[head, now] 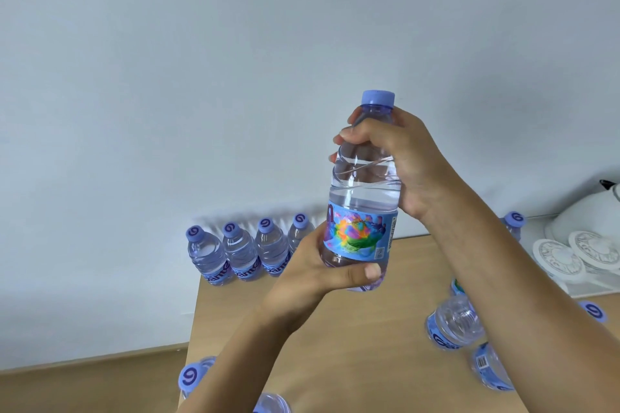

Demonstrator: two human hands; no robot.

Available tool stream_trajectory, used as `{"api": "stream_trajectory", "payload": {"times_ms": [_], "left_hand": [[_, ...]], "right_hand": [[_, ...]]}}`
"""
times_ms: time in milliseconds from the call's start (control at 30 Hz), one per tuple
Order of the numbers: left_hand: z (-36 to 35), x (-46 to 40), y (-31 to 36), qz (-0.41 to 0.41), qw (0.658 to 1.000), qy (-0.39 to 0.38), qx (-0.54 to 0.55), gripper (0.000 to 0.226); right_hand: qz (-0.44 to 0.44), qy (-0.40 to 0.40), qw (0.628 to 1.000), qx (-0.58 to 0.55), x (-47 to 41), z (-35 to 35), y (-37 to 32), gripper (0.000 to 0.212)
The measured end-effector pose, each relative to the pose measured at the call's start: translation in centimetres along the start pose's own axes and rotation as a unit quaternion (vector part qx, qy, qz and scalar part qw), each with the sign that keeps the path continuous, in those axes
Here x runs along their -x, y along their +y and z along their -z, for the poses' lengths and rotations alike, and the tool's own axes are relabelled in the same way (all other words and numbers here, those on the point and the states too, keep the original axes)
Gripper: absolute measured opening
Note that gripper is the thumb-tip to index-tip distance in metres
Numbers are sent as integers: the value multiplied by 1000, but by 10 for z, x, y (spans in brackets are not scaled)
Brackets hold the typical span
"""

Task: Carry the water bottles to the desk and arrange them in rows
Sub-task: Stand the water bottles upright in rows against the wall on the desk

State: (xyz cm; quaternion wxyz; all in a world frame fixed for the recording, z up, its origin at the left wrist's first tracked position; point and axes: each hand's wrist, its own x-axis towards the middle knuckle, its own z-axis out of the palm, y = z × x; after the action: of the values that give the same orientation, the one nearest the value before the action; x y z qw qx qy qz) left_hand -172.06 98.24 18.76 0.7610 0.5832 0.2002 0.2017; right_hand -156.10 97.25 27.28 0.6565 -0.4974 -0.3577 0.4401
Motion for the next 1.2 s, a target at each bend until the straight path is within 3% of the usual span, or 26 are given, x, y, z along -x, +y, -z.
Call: {"api": "stream_trajectory", "payload": {"times_ms": [100, 200, 367, 500, 700, 800, 900, 1033, 1100, 1200], "left_hand": [[1, -1, -2, -3, 1000, 21, -2, 42], [-2, 0, -2, -21, 998, 56, -15, 36], [-8, 0, -1, -51, 984, 149, -82, 46], [-8, 4, 2, -47, 987, 126, -84, 55], [-4, 6, 13, -27, 999, -3, 21, 38], [-3, 5, 12, -20, 997, -26, 64, 38], [-4, 4, 11, -36, 998, 14, 48, 38], [-10, 2, 14, -62, 992, 106, -18, 42], [-13, 2, 13, -63, 987, 141, -50, 51], [-15, 3, 11, -51, 989, 134, -46, 55]], "right_hand": [[6, -12, 1000, -21, -1, 1, 1, 15], [28, 18, 999, 29, 3, -3, 4, 15], [75, 83, 989, 97, 10, -12, 12, 24], [62, 73, 994, 48, 8, -12, 7, 18], [26, 8, 999, -23, 6, -6, -5, 20], [18, -44, 996, -77, 5, -4, -8, 17], [18, -52, 997, -57, 4, -3, -10, 21], [75, 25, 994, 79, 7, -9, -10, 32], [81, 57, 991, 90, 9, -14, -5, 39], [81, 72, 993, 56, 10, -17, -1, 34]]}}
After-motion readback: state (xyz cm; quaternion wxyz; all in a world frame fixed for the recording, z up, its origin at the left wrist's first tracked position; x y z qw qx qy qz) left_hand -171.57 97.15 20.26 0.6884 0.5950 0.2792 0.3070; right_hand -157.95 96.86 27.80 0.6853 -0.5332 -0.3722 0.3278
